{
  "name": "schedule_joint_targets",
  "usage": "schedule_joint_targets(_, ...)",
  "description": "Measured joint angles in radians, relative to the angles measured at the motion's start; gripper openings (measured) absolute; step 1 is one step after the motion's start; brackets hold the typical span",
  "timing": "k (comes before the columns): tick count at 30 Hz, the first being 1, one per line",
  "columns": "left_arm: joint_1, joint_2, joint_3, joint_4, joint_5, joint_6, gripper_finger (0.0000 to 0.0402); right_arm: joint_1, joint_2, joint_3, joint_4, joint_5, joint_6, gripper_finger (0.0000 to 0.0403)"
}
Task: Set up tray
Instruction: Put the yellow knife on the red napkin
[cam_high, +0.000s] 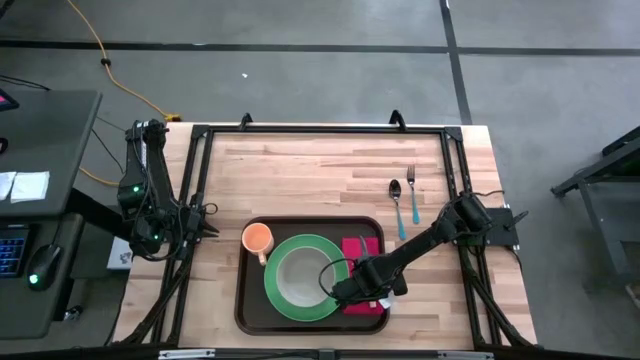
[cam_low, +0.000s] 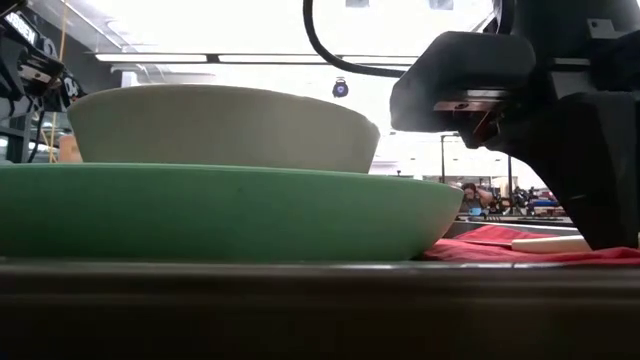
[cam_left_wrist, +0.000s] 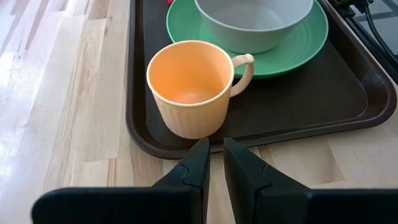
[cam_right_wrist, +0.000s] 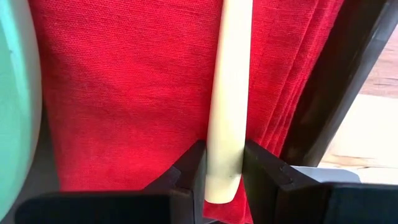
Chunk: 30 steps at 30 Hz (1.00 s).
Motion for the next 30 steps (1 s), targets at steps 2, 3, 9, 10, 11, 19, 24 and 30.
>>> schedule_joint_targets(2, 0.0, 0.0, 0.0, 0.0, 0.0, 0.0, 0.0079, 0.0, 0.0, 0.0, 0.0, -0.001, 0.0, 0.0071)
schedule_joint_targets(3, 0.0, 0.0, 0.0, 0.0, 0.0, 0.0, 0.0079, 0.0, 0.0, 0.0, 0.0, -0.001, -0.001, 0.0071)
schedule_joint_targets(9, 0.0, 0.0, 0.0, 0.0, 0.0, 0.0, 0.0079, 0.0, 0.0, 0.0, 0.0, 0.0, -0.016, 0.0075)
schedule_joint_targets(10, 0.0, 0.0, 0.0, 0.0, 0.0, 0.0, 0.0079, 0.0, 0.0, 0.0, 0.001, 0.0, -0.02, 0.008)
schedule_joint_targets(11, 0.0, 0.0, 0.0, 0.0, 0.0, 0.0, 0.0079, 0.0, 0.0, 0.0, 0.004, 0.0, -0.02, 0.0086)
schedule_joint_targets(19, 0.0, 0.0, 0.0, 0.0, 0.0, 0.0, 0.0079, -0.015, 0.0, 0.0, 0.012, 0.001, -0.026, 0.0161)
schedule_joint_targets(24, 0.0, 0.0, 0.0, 0.003, 0.0, 0.0, 0.0079, -0.022, -0.009, 0.001, 0.006, -0.015, -0.054, 0.0197)
schedule_joint_targets(30, 0.0, 0.0, 0.0, 0.003, 0.0, 0.0, 0.0079, -0.021, -0.037, 0.002, 0.002, -0.026, -0.05, 0.0213)
